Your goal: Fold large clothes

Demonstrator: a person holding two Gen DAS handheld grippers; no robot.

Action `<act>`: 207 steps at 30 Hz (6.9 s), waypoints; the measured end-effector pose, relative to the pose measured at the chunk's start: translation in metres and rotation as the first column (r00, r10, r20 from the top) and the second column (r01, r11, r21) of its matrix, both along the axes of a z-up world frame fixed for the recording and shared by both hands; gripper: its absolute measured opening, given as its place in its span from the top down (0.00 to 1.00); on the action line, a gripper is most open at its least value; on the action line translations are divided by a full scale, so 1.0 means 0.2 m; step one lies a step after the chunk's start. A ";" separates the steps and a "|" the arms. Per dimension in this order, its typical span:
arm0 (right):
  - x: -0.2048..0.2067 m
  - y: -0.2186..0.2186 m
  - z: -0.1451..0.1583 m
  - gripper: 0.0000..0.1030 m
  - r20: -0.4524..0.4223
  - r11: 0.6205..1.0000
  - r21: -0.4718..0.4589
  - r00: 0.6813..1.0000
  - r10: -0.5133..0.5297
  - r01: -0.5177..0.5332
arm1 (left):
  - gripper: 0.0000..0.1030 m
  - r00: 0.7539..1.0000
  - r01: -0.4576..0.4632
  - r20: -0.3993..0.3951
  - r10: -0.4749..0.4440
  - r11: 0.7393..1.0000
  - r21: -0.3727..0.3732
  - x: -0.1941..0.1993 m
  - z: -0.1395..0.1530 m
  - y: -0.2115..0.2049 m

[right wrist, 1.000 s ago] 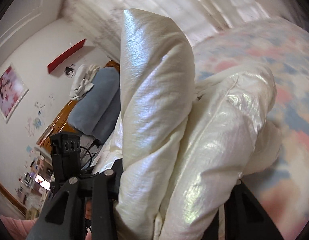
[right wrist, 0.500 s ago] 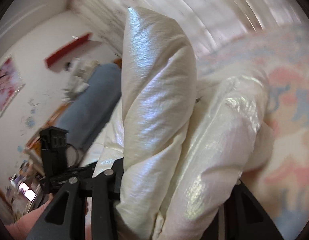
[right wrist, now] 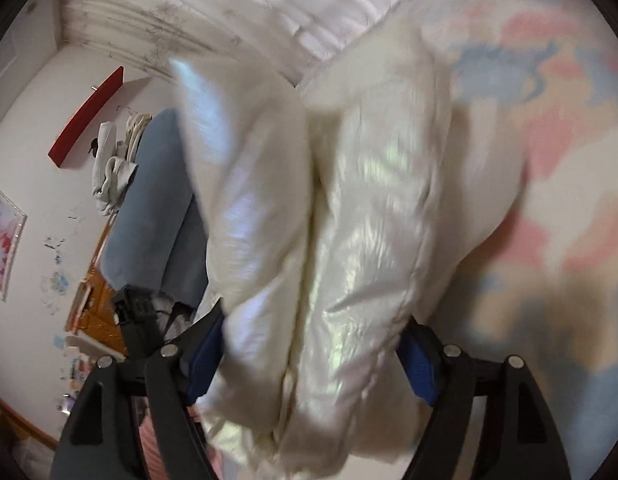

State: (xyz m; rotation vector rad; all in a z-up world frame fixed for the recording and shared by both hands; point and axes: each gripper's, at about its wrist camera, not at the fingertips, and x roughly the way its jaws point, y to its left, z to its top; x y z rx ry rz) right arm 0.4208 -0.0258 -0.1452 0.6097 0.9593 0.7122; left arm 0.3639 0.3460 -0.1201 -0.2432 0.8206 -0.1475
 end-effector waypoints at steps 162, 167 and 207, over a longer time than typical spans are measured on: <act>-2.21 -0.55 0.72 0.18 0.296 0.772 -0.525 0.927 -0.231 0.359 | 0.02 0.996 -0.069 0.075 0.050 0.958 0.278 -2.13 0.69 -1.44; -2.21 -0.55 0.71 0.18 0.298 0.771 -0.525 0.926 -0.230 0.360 | 0.02 0.996 -0.072 0.076 0.053 0.958 0.277 -2.13 0.69 -1.45; -2.21 -0.56 0.71 0.18 0.292 0.773 -0.525 0.928 -0.231 0.357 | 0.04 0.997 -0.065 0.057 0.051 0.957 0.282 -2.13 0.67 -1.47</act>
